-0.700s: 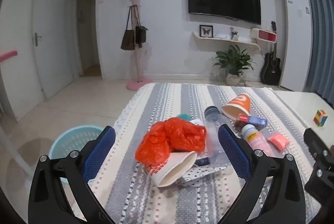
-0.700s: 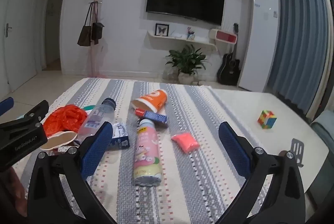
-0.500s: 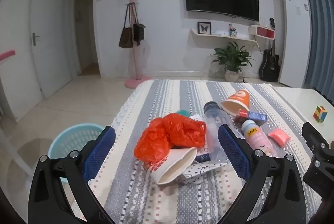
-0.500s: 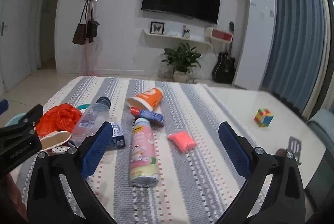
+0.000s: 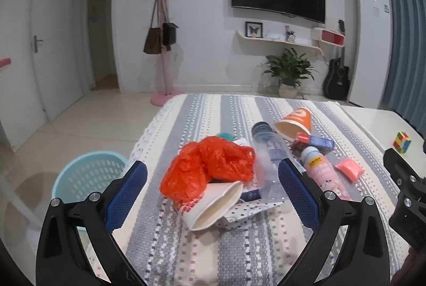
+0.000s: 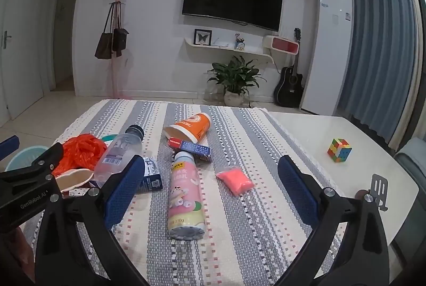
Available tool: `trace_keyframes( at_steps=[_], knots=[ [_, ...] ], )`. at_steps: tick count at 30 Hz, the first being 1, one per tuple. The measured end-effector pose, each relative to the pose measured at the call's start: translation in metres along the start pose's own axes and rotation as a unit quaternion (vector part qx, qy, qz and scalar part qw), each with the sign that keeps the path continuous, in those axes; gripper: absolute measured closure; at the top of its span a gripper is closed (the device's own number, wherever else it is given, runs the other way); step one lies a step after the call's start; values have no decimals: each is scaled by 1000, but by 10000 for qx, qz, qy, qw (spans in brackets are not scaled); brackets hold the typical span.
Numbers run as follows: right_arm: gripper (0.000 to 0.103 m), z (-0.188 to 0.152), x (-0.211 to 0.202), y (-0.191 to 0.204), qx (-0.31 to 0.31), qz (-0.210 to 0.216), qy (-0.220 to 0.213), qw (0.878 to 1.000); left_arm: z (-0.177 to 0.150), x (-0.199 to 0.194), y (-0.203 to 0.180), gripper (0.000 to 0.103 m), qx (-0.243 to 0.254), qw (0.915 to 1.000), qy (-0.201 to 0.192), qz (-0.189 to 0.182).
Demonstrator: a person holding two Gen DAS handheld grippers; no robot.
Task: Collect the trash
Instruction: 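Approach the red plastic bag and water bottle with both tools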
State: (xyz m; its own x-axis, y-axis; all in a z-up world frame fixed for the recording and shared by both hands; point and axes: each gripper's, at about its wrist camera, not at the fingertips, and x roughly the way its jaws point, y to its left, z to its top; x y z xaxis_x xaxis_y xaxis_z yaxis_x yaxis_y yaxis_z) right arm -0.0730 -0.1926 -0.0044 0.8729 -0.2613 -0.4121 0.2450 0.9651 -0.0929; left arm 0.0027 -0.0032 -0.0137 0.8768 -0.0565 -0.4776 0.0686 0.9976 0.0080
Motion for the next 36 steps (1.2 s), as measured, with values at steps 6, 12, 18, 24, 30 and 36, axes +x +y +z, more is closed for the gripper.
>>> trace_keyframes(
  at_steps=[6, 12, 18, 24, 30, 36],
  knots=[
    [8, 1, -4, 0, -45, 10, -58, 10000, 0, -3, -2, 7, 23, 9999, -84, 58],
    [9, 1, -2, 1, -52, 31, -20, 10000, 2, -3, 0, 7, -4, 9999, -86, 55],
    [11, 0, 0, 3, -46, 46, 12, 10000, 3, -3, 1, 7, -12, 10000, -76, 37],
    [11, -1, 1, 2, -33, 47, 22, 10000, 4, -3, 2, 7, -46, 9999, -95, 88],
    [25, 0, 4, 0, -33, 24, 43, 10000, 6, -2, 11, 7, -137, 9998, -91, 83],
    [41, 6, 12, -15, 29, -60, 101, 9999, 15, 2, 46, 7, -575, 9983, -14, -43]
  ],
)
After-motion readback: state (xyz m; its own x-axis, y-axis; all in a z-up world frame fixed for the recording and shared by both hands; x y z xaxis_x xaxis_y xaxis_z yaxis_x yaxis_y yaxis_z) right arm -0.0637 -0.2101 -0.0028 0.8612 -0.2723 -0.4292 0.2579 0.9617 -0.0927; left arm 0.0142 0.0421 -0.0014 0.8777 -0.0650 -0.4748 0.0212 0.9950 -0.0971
